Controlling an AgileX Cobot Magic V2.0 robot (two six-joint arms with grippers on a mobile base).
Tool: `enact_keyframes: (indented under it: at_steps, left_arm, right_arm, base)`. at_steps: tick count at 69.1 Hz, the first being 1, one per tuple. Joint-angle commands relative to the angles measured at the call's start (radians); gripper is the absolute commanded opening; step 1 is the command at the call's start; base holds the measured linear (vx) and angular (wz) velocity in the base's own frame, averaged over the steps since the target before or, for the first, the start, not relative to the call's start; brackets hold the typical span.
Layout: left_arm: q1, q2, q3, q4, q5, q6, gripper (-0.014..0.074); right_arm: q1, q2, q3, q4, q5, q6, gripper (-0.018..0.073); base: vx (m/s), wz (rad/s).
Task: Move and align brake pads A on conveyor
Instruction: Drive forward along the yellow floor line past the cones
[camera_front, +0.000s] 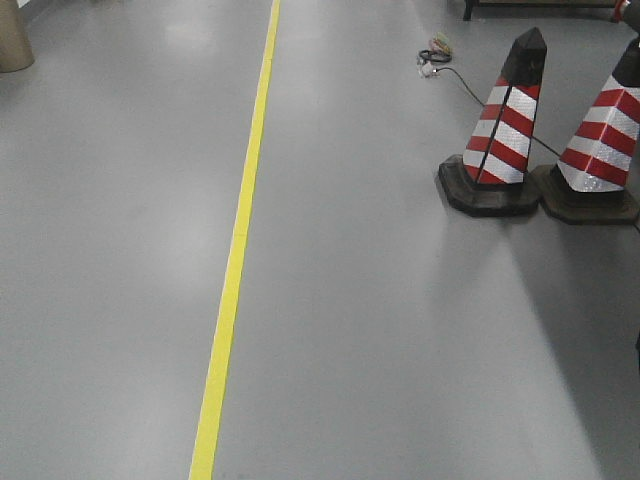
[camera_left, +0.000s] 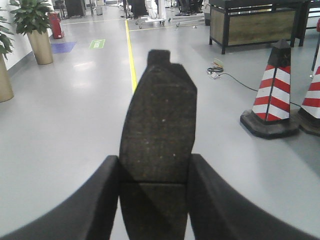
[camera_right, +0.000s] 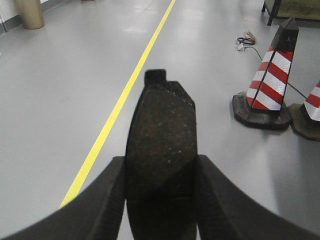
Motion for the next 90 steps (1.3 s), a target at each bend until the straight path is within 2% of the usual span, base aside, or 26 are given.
enact_keyframes:
  at_steps: [1, 90]
  left_arm:
    - [-0.008, 0.010, -0.030, -0.012, -0.099, -0.003, 0.0041]
    - [-0.008, 0.010, -0.030, -0.012, -0.099, -0.003, 0.0041]
  right_arm:
    - [-0.001, 0.004, -0.032, -0.008, -0.094, -0.007, 0.0077]
    - [-0.001, 0.004, -0.032, -0.008, -0.094, -0.007, 0.0077]
  base:
    - [0.57, -0.04]
    - [0.50, -0.02]
